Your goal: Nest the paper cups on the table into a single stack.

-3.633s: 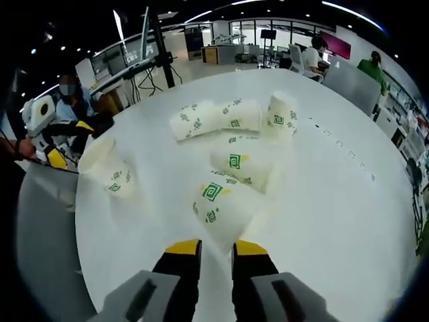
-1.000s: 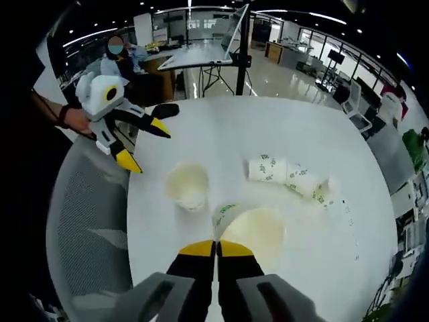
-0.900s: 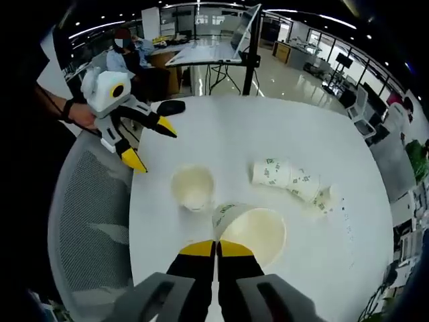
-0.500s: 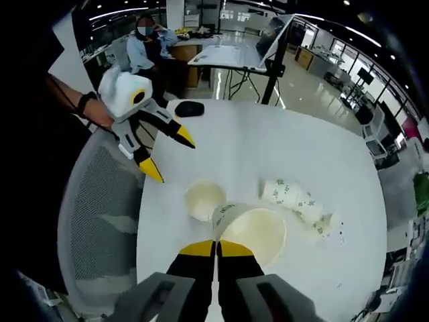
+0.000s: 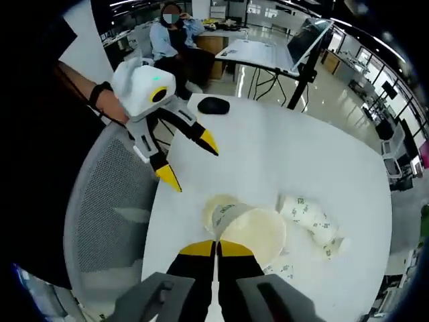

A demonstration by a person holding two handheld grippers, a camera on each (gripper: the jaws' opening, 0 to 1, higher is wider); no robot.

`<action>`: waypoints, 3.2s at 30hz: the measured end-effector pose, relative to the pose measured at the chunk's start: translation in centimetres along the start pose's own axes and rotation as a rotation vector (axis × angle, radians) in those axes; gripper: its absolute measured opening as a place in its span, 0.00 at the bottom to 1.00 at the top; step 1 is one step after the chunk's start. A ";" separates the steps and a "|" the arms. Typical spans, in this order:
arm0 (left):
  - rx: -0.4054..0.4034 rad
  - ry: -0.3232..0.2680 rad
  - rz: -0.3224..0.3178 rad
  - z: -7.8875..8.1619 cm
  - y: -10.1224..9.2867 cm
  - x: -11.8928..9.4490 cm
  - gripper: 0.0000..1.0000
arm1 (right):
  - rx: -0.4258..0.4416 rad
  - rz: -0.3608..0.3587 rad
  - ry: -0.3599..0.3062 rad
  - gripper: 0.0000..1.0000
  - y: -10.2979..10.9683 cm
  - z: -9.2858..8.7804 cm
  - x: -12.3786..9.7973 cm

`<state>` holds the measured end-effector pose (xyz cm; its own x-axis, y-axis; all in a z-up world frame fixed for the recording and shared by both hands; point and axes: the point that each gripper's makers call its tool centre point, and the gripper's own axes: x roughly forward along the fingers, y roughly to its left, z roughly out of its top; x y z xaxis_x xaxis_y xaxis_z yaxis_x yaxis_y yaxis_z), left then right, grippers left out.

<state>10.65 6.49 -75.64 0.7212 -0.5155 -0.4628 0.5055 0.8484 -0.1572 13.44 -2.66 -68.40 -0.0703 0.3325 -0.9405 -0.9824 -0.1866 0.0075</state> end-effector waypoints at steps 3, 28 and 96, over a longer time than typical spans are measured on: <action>0.004 0.003 -0.002 0.0 -0.1 0.0 0.55 | -0.009 0.013 0.016 0.00 0.2 -0.2 0.5; -0.006 -0.013 -0.002 0.3 0.0 -0.2 0.58 | -0.044 0.066 0.108 0.00 1.0 -0.3 4.6; 0.016 0.002 -0.014 0.1 -0.5 -0.1 0.57 | 0.128 0.091 0.038 0.06 1.1 -0.7 6.9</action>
<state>10.38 6.10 -75.44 0.7131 -0.5271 -0.4623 0.5229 0.8391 -0.1501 12.01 -1.17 -75.11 -0.1555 0.2835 -0.9463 -0.9865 -0.0942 0.1339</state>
